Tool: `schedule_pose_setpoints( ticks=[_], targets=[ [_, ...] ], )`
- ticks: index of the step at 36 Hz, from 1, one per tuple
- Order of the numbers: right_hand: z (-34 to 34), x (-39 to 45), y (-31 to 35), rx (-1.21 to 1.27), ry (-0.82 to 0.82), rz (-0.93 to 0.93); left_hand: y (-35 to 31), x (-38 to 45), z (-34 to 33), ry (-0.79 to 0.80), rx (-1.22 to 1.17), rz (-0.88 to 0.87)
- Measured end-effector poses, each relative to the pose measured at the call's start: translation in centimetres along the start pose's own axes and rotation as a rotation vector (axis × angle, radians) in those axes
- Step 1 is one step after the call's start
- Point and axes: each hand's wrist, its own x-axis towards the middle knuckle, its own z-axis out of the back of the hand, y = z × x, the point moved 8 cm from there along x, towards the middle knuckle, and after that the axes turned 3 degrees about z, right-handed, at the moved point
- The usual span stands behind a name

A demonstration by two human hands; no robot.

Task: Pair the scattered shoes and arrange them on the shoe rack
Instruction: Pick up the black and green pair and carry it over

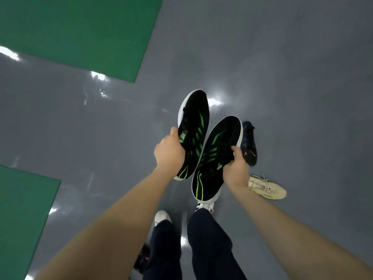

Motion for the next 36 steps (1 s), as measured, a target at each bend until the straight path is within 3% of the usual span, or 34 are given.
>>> schedule_pose_setpoints(
  ticks=[12, 21, 30, 36],
  targets=[
    [14.1, -3.3, 3.1, 0.071, -0.147, -0.032, -9.8, -5.0, 9.9, -0.013, -0.097, -0.08],
    [22.7, -7.2, 3.3, 0.035, -0.256, -0.057, -15.9, -10.4, 13.3, -0.034, -0.077, -0.213],
    [29.7, -16.4, -1.3, 0.01, -0.397, -0.091, -21.7, -19.1, 13.1, -0.027, 0.074, -0.457],
    [33.7, -23.2, -7.4, -0.007, -0.482, -0.189, -26.9, -28.0, 9.8, -0.013, 0.264, -0.742]
  ],
)
